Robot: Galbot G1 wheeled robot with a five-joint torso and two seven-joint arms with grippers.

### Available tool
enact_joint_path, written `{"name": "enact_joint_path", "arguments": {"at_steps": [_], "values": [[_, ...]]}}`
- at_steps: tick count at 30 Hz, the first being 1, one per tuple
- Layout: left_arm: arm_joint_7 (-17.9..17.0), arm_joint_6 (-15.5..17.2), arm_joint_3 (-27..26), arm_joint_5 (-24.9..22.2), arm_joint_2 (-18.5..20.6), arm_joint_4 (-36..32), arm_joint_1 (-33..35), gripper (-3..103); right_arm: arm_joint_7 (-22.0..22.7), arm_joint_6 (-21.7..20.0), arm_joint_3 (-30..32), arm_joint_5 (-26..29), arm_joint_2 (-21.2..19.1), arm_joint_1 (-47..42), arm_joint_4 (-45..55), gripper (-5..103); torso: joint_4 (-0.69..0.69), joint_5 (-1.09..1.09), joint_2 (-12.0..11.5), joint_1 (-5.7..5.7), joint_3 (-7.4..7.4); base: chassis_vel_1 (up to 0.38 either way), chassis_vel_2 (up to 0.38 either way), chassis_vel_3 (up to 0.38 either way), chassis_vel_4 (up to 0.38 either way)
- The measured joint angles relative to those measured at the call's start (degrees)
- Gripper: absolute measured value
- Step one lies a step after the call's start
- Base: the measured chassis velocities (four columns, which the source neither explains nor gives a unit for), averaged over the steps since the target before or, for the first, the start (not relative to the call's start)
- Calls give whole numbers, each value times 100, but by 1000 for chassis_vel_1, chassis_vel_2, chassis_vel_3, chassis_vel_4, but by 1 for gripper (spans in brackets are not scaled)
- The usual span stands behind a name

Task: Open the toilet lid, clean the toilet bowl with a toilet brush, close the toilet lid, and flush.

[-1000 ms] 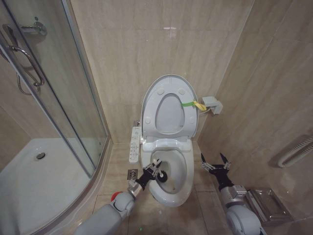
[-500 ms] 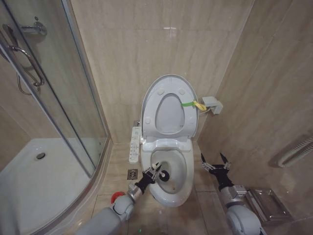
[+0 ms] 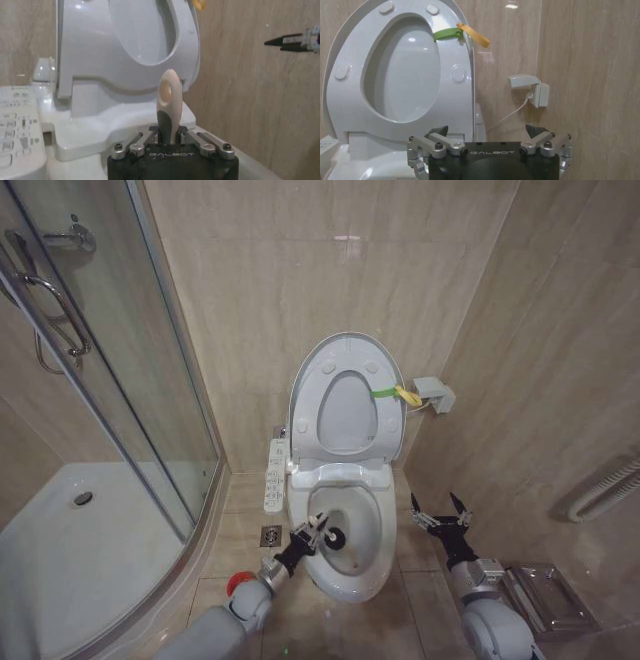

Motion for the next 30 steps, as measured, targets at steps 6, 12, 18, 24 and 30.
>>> {"name": "enact_joint_path", "arguments": {"at_steps": [6, 12, 18, 24, 30], "values": [[-14, 80, 170, -75, 76, -613, 110, 19, 0, 0, 0, 0, 0, 0, 0, 100, 0, 0, 0, 0, 0, 0, 0, 0, 0], [85, 44, 186, -66, -23, -342, 72, 19, 0, 0, 0, 0, 0, 0, 0, 100, 0, 0, 0, -1, 0, 0, 0, 0, 0], [627, -270, 62, -329, -109, 208, -121, 19, 0, 0, 0, 0, 0, 0, 0, 100, 0, 0, 0, 0, 0, 0, 0, 0, 0], [298, -17, 273, -315, 78, -646, 87, 19, 0, 0, 0, 0, 0, 0, 0, 100, 0, 0, 0, -1, 0, 0, 0, 0, 0], [205, 53, 221, -154, 52, -368, 49, 19, 0, 0, 0, 0, 0, 0, 0, 100, 0, -1, 0, -1, 0, 0, 0, 0, 0]]}}
